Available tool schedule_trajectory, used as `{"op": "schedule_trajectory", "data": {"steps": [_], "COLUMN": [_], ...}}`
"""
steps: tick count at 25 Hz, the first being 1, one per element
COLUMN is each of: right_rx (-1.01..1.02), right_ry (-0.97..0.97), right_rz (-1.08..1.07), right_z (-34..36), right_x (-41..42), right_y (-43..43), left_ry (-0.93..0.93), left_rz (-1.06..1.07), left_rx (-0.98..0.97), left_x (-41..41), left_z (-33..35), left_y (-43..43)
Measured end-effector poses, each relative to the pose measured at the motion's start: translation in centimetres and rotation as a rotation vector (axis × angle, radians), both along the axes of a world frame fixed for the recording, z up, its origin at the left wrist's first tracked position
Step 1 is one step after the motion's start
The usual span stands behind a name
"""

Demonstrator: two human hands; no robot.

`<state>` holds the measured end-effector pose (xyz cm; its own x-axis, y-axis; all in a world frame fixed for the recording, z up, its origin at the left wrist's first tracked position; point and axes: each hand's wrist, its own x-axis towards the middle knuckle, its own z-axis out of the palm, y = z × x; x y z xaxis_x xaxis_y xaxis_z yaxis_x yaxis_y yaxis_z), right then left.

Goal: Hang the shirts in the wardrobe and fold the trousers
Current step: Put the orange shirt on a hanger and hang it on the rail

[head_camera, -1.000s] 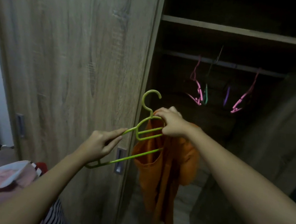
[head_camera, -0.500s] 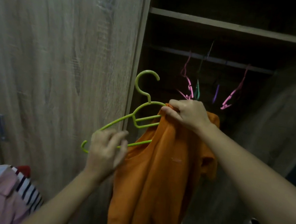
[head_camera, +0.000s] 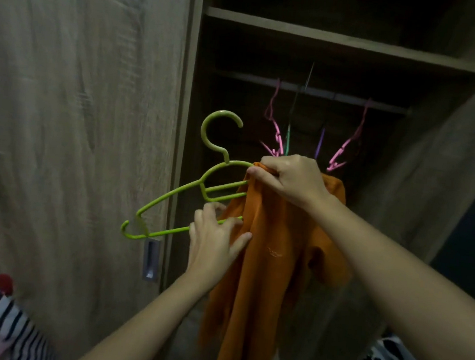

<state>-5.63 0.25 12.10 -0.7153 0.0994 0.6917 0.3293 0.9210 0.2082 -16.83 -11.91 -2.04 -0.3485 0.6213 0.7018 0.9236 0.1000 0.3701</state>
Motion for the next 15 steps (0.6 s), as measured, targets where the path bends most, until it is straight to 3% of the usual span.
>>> {"op": "schedule_trajectory", "data": {"steps": [5,9,11,13,15], "right_rx": [0.000,-0.011,-0.033,-0.059,-0.066], "right_ry": [0.023,0.029,0.041,0.064,0.052], "right_rz": [-0.064,-0.092,-0.092,-0.116,-0.146], "right_z": [0.3,0.5,0.7,0.9,0.8], "right_x": [2.3,4.0,5.0,6.4,7.4], "right_y": [1.7,2.4,2.3,2.8,3.5], "left_ry": [-0.148,-0.405,-0.503,-0.392,-0.332], "left_rz": [-0.187,-0.598,-0.543,-0.408,-0.393], "left_rx": [0.187,0.044,-0.051,-0.234,-0.294], "left_x": [2.6,3.1,0.2,-2.5,-4.0], "left_z": [0.0,-0.9,-2.5,-3.7,-3.7], "left_y": [0.9,0.2,0.8,0.8,0.6]}}
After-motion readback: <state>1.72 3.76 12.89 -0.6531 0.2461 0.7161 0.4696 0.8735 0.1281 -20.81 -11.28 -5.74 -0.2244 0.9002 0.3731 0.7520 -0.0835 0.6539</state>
